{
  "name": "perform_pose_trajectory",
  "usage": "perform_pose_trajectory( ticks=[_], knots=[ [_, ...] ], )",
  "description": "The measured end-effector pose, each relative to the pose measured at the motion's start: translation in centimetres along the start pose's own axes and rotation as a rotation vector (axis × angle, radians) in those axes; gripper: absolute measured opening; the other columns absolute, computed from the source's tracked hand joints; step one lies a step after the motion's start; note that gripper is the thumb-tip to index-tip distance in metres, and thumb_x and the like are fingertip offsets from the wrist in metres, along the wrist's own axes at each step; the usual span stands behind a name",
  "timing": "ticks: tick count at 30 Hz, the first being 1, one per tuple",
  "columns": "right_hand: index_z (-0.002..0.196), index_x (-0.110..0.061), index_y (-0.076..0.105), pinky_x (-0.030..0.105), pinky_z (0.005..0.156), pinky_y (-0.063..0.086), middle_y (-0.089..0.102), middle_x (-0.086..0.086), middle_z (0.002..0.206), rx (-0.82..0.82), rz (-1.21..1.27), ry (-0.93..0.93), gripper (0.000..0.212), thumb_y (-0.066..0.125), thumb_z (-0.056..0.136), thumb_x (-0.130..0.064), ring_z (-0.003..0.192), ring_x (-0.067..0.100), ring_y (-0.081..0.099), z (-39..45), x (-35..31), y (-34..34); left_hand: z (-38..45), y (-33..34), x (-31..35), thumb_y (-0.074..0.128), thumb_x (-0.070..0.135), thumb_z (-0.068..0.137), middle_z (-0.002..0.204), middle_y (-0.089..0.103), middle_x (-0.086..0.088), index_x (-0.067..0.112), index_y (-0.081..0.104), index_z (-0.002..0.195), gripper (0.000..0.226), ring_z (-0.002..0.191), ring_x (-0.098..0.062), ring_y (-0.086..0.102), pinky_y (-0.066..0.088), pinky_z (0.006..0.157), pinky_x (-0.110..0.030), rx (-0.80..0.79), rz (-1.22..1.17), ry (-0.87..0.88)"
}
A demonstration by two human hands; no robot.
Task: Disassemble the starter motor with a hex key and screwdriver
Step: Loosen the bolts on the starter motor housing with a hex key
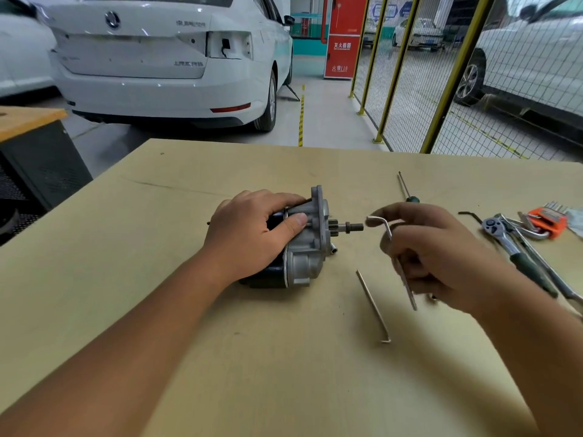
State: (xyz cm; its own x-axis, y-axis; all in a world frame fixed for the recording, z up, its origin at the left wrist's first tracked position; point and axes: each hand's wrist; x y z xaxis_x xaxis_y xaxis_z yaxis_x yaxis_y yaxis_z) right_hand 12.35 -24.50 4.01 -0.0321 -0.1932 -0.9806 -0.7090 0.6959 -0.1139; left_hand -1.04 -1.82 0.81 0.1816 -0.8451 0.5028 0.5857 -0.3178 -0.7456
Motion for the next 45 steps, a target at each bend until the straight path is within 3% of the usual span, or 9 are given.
perform_pose_trajectory(
  ticks=[5, 10, 13, 22, 27, 37, 45],
  knots=[
    [0.089, -0.012, 0.073, 0.017, 0.042, 0.024, 0.037, 0.005, 0.061, 0.045, 0.163, -0.096, 0.025, 0.053, 0.103, -0.012, 0.041, 0.012, 0.026, 0.3, 1.8, 3.6, -0.1, 0.2, 0.3, 0.047, 0.063, 0.089, 0.105, 0.070, 0.016, 0.047, 0.068, 0.126, 0.045, 0.103, -0.013, 0.057, 0.046, 0.091, -0.041, 0.038, 0.002, -0.008],
    [0.091, -0.025, 0.071, 0.021, 0.041, 0.030, 0.048, -0.001, 0.053, 0.186, 0.075, -0.260, 0.016, 0.060, 0.101, -0.018, 0.041, 0.013, 0.037, 1.3, 2.5, 5.5, -0.1, 0.3, 0.4, 0.048, 0.062, 0.089, 0.105, 0.071, 0.015, 0.045, 0.069, 0.125, 0.045, 0.103, -0.015, 0.058, 0.044, 0.092, -0.040, 0.051, 0.006, -0.005],
    [0.083, -0.020, 0.064, 0.020, 0.039, 0.032, 0.055, 0.001, 0.054, 0.244, 0.010, -0.280, 0.013, 0.066, 0.096, -0.019, 0.039, 0.014, 0.042, 1.8, 2.4, 5.9, -0.1, 0.3, 0.6, 0.048, 0.061, 0.088, 0.105, 0.071, 0.014, 0.044, 0.070, 0.124, 0.045, 0.103, -0.016, 0.059, 0.044, 0.092, -0.040, 0.059, 0.006, -0.002],
    [0.084, -0.005, 0.064, 0.022, 0.041, 0.032, 0.053, 0.010, 0.053, 0.163, 0.092, -0.235, 0.009, 0.065, 0.093, -0.007, 0.034, 0.017, 0.038, 2.6, 2.0, 6.4, 0.1, 0.6, 0.5, 0.049, 0.061, 0.088, 0.105, 0.071, 0.015, 0.044, 0.070, 0.123, 0.044, 0.103, -0.016, 0.059, 0.042, 0.089, -0.037, 0.083, 0.005, 0.016],
    [0.083, 0.003, 0.060, 0.020, 0.042, 0.033, 0.053, 0.019, 0.055, 0.095, 0.176, -0.215, 0.009, 0.052, 0.088, 0.004, 0.032, 0.016, 0.032, 2.6, 1.4, 6.3, 0.1, 0.6, 0.5, 0.048, 0.061, 0.088, 0.105, 0.071, 0.014, 0.044, 0.070, 0.123, 0.045, 0.103, -0.017, 0.060, 0.044, 0.090, -0.039, 0.079, 0.011, 0.017],
    [0.092, -0.004, 0.054, 0.017, 0.044, 0.023, 0.052, 0.016, 0.056, 0.006, 0.290, -0.023, 0.008, 0.053, 0.091, 0.003, 0.033, 0.014, 0.027, 2.7, 0.6, 6.1, 0.0, 0.2, 0.6, 0.047, 0.061, 0.088, 0.104, 0.071, 0.013, 0.044, 0.070, 0.125, 0.047, 0.103, -0.018, 0.059, 0.043, 0.088, -0.039, 0.056, 0.026, 0.023],
    [0.090, -0.005, 0.050, 0.014, 0.029, 0.025, 0.051, 0.010, 0.058, -0.078, 0.516, 0.140, 0.012, 0.047, 0.099, 0.003, 0.030, 0.008, 0.031, 2.6, -0.6, 6.0, -0.3, -0.3, 0.9, 0.051, 0.057, 0.086, 0.113, 0.071, 0.012, 0.041, 0.069, 0.128, 0.048, 0.110, -0.020, 0.059, 0.043, 0.094, -0.040, 0.013, 0.032, 0.045]
  ],
)
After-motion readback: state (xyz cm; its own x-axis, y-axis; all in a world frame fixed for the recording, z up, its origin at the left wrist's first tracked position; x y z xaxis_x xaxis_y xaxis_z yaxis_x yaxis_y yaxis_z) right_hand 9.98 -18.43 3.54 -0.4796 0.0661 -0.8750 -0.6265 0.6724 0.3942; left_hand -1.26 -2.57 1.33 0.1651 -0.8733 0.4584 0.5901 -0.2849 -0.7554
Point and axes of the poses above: each hand's wrist, its own z-axis towards the middle knuckle, its own y-axis out of the palm, x = y × z
